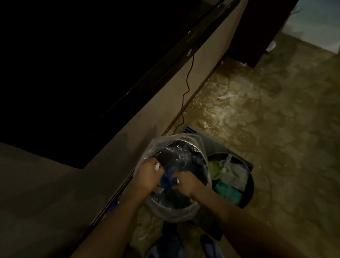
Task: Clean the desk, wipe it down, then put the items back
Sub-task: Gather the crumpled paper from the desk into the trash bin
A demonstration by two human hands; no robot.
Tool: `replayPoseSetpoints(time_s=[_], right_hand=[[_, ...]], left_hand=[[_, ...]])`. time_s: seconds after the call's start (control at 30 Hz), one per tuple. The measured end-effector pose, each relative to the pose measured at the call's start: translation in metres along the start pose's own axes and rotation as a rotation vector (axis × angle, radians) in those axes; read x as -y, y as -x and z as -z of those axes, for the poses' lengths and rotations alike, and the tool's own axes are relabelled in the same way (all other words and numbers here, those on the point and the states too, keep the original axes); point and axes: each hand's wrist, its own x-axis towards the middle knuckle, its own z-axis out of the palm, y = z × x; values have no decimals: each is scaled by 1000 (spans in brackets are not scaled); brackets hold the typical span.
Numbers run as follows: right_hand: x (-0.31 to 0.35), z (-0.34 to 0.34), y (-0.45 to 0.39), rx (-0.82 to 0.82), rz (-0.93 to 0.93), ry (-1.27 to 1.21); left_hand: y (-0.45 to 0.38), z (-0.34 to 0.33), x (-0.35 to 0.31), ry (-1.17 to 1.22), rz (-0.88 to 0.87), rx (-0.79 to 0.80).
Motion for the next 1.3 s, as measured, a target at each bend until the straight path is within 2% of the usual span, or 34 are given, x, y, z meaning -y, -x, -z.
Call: replayPoseSetpoints(time_s=[0.17, 0.37, 0.57, 0.67, 0.8, 1.07, 1.3], right_hand=[[-17, -4, -18, 25, -132, -3], [-25, -10, -26, -157, -71, 27], [-26, 4, -14, 0, -69, 138], [-25, 21, 9, -8, 13, 167], [-21, 47, 50, -100, 132, 132], [-36, 60, 170, -237, 289, 194], [-45, 8, 258, -189, 390, 384]], left_hand=[[-16, -21, 3, -61, 28, 24], [-23, -40, 8, -19, -9, 6], [-10, -36, 9, -264, -8, 71], [4, -23, -5, -251, -48, 38], [29, -5, -24, -271, -123, -67], [152, -13, -58, -363, -66, -180], [295, -41, -49, -370, 31, -262]])
